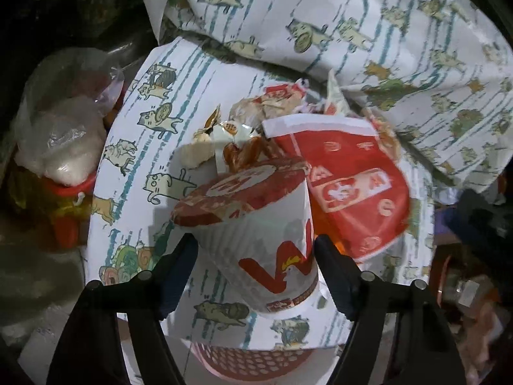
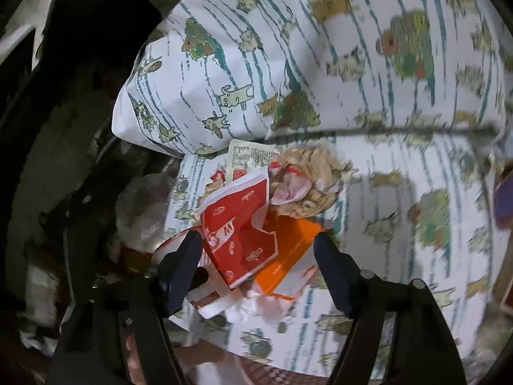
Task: Collect trash
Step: 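Reach down and grasp the white W-logo cup with the left tool, then grasp the red paper bag with the right tool while the left tool lifts the cup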
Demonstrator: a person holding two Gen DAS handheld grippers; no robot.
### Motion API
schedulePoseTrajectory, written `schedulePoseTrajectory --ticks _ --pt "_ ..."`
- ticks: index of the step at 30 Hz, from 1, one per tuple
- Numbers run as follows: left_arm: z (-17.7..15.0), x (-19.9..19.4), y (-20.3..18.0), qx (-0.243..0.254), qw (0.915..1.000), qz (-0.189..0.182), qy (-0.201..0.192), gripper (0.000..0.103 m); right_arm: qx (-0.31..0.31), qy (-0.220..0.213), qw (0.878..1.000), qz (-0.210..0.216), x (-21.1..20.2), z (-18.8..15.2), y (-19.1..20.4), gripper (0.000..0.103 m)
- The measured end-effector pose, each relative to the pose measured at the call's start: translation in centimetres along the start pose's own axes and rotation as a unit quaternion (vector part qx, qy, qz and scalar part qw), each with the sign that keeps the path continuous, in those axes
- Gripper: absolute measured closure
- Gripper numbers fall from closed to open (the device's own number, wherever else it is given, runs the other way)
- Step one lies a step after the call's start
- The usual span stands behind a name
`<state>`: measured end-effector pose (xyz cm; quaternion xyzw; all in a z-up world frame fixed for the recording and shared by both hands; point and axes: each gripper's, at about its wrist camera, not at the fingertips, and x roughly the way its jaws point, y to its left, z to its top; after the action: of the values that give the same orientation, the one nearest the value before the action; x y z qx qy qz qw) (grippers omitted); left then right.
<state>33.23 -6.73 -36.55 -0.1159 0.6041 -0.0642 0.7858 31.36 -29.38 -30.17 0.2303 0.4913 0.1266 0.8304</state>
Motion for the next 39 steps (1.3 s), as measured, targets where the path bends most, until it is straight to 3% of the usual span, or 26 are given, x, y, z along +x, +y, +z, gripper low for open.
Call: schedulePoseTrajectory --ticks 3,9,17,20,23,26,30,35,39 --pt "-0.3 -2.3 0.1 0.015 0.9998 -0.001 -0.010 0.027 0.016 0.007 1.000 0.012 0.9 0.0 0.2 0.033" --pt "-0.3 -6.7 1.3 0.041 0.9964 0.048 -0.058 0.026 0.011 0.021 1.000 -0.004 3.7 -0.2 1.5 0.042" --pt "0.8 -8.9 4.7 0.014 0.9965 0.051 -0.065 0.026 -0.037 0.033 0.997 -0.058 7.0 -1.3 3.5 0.047" --pt "0.9 -9.6 5.4 0.010 0.9962 0.046 -0.073 0.026 -0.045 0.032 0.997 -0.053 7.2 -1.5 4.0 0.076" --pt "0.9 -10.4 5.6 0.011 0.9955 0.043 -0.083 0.026 -0.057 0.031 0.996 -0.057 6.8 -1.6 4.5 0.084" --pt "0.7 -11.6 5.8 0.015 0.9946 0.034 -0.097 0.026 -0.063 0.001 0.997 -0.054 4.9 -1.5 5.4 0.086" --pt "0.3 -13.8 5.6 0.028 0.9899 0.024 -0.137 0.026 -0.057 -0.054 0.997 -0.015 0.5 -1.4 6.4 0.086" --pt "-0.5 -16.7 4.3 0.061 0.9792 0.045 -0.188 0.026 -0.086 -0.140 0.986 -0.015 -5.4 -2.3 7.5 0.086" --pt "-2.3 -20.1 2.4 0.111 0.9628 0.065 -0.237 0.026 -0.125 -0.199 0.971 -0.033 -10.7 -4.0 8.8 0.086"
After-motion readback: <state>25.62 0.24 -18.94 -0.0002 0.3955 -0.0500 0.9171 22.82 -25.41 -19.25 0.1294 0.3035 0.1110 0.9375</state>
